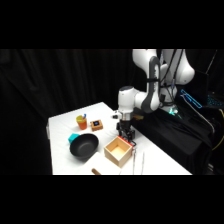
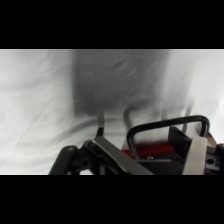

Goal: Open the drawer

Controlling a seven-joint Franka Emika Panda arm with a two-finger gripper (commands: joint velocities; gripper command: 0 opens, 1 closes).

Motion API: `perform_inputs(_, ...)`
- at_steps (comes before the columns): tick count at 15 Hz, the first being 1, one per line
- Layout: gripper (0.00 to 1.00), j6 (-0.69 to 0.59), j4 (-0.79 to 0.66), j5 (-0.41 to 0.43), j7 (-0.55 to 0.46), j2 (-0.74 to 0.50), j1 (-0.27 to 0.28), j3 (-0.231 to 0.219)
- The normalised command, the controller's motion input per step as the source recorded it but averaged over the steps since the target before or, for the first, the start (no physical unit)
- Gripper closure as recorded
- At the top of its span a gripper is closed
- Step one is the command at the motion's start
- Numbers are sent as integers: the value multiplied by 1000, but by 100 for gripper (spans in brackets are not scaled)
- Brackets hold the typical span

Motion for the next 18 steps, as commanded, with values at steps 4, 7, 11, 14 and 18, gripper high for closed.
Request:
perform_inputs(4, 0, -371, -149, 347, -190, -535, -101, 266)
perform_inputs(7, 0, -447, -111, 473, -304, -628, 202, -26)
perform_inputs(11, 0, -507, -35, 205, -175, -588, 491, -440)
perform_inputs(14, 0, -475, 41, -134, 16, -427, 437, -488)
perform_inputs(18, 0, -380, 94, -200, 81, -286, 279, -339)
